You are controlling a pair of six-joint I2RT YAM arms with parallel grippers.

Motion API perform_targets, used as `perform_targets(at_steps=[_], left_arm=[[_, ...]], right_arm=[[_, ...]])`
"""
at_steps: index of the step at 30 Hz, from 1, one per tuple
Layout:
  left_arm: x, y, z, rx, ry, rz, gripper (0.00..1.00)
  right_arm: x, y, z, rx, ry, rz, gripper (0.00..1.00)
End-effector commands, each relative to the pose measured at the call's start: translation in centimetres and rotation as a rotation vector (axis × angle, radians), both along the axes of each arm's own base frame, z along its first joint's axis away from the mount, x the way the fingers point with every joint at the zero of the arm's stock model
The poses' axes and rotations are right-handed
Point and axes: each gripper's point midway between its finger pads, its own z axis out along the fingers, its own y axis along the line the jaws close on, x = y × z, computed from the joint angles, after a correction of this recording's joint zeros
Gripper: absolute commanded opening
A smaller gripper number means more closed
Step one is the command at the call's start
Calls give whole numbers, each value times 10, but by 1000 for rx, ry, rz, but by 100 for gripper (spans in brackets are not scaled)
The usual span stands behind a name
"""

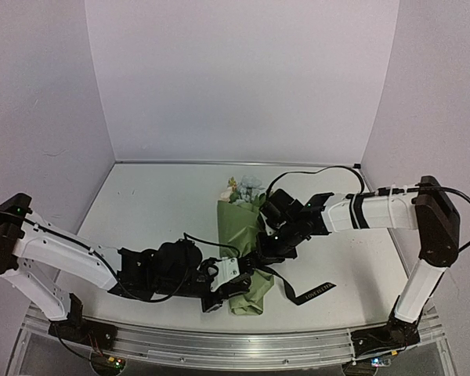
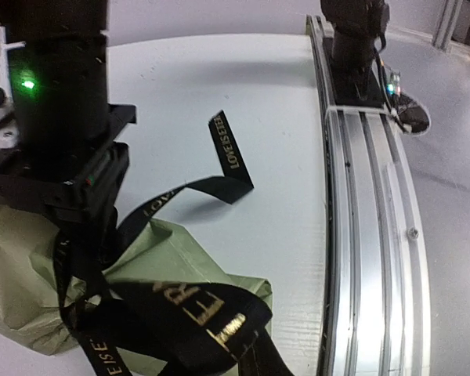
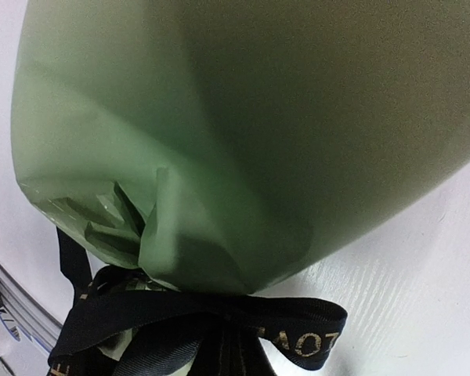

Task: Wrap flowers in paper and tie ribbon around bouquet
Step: Cross the half-tied ribbon over the folded bouquet.

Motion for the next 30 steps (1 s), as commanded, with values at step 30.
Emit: perform_targets(at_steps=[30], left_arm=[[82, 11, 54, -73, 148, 265, 45]], right_arm=[[-2, -1, 17, 41, -71, 75, 0]])
